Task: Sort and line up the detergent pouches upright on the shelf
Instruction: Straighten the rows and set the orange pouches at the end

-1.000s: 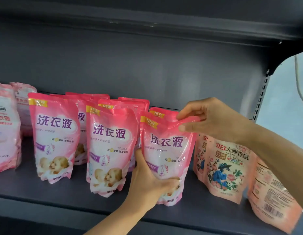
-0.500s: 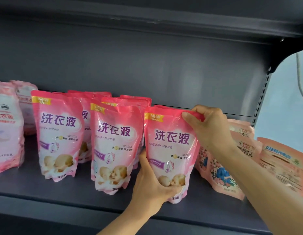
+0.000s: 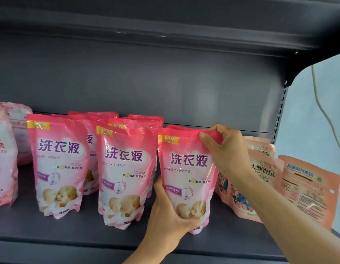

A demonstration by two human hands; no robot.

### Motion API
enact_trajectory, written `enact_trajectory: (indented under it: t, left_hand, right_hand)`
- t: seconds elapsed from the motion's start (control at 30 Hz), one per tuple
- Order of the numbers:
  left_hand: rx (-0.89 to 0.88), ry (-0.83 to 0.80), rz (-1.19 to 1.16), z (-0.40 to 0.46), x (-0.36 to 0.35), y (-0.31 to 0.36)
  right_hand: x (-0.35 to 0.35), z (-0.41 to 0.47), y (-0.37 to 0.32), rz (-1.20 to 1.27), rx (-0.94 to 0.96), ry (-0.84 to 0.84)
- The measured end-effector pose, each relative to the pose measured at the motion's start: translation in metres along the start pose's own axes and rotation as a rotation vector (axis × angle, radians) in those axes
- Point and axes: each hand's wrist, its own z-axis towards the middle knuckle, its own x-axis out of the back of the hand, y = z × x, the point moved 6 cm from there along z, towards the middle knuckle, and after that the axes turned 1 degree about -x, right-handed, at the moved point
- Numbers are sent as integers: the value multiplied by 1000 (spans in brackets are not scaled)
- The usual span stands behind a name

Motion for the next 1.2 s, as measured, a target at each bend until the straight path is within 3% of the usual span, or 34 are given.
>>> enact_trajectory:
  t: [0.27, 0.53, 0.77, 1.07, 1.2]
  left_hand:
    - [-33, -7, 40, -18, 11, 12]
    - [-73, -13, 272, -51, 32, 12]
    - [-91, -43, 367, -57, 30, 8]
    - [-117, -31, 394, -60, 30, 10]
    - [-312, 45, 454, -65, 27, 29]
  right_hand:
    - [4, -9, -4, 14, 8, -41]
    - [13, -64, 19, 185, -66, -8]
    - [-31, -126, 79, 115, -322, -293]
    - [-33, -139, 80, 38, -310, -228]
    - [-2, -150, 69, -30, -248, -50]
